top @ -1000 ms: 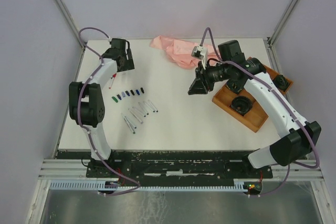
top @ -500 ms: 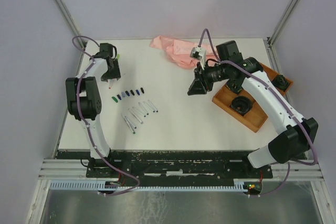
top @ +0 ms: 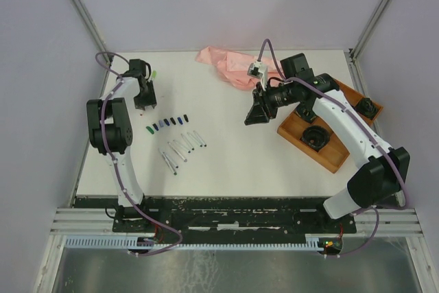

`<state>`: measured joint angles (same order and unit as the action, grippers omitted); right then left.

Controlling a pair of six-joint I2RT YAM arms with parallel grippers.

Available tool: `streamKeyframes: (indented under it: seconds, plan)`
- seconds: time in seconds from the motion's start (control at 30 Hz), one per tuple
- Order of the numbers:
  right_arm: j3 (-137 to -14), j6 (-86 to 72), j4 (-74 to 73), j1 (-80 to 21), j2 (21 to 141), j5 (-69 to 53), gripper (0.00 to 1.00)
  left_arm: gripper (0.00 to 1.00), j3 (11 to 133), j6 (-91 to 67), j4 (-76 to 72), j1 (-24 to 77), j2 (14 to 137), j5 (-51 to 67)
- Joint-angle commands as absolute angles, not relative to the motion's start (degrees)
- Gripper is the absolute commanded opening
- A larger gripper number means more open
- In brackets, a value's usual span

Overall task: Open the pen caps
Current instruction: Pick up the pen from the center of the board.

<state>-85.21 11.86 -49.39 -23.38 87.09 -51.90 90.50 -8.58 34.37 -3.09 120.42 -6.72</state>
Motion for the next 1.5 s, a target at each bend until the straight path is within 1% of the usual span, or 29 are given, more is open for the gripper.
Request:
streamKeyframes:
  seconds: [0.0,0.13,0.33,0.47,0.57,0.8,0.87,1.03,1.17,1.47]
  plan:
    - [-85.0,12.6,-47.9,-23.0,87.3,-54.1,0.39,0.49,93.1,-4.8,33.9,-3.3,119.7,-5.3]
    - [-85.0,12.6,-47.9,-22.8,87.7,-54.3,0.39,0.48,92.0,-4.8,32.1,-3.3,117.4,-5.3]
    - [-85.0,12.4,-47.9,-22.8,88.2,-54.8,0.39,0.47,89.9,-4.7,29.2,-4.3,115.7,-9.0]
    - [-85.0,12.2,-47.9,-22.6,88.4,-55.3,0.39,0.5,88.4,-4.8,26.9,-5.5,114.8,-6.9]
    - [-84.9,12.1,-47.9,-22.4,88.5,-55.4,0.39,0.5,88.6,-4.7,27.3,-6.0,115.5,-5.6]
    - [-84.9,12.0,-47.9,-22.0,88.5,-56.0,0.39,0.45,90.0,-4.8,29.0,-6.6,118.4,-4.2]
    - [-84.9,12.0,-47.9,-21.9,88.5,-56.1,0.39,0.42,90.3,-4.9,29.4,-6.5,119.0,-3.6]
    - [-85.0,11.9,-47.9,-21.9,88.5,-56.4,0.39,0.4,90.4,-4.7,30.0,-6.6,119.4,-1.4]
    - [-85.0,11.8,-48.0,-21.9,88.5,-56.6,0.39,0.37,90.6,-4.4,30.4,-6.6,119.5,-1.1]
    - [-84.9,11.6,-47.9,-21.6,88.5,-57.1,0.39,0.38,91.4,-4.6,31.8,-6.4,120.1,-3.4]
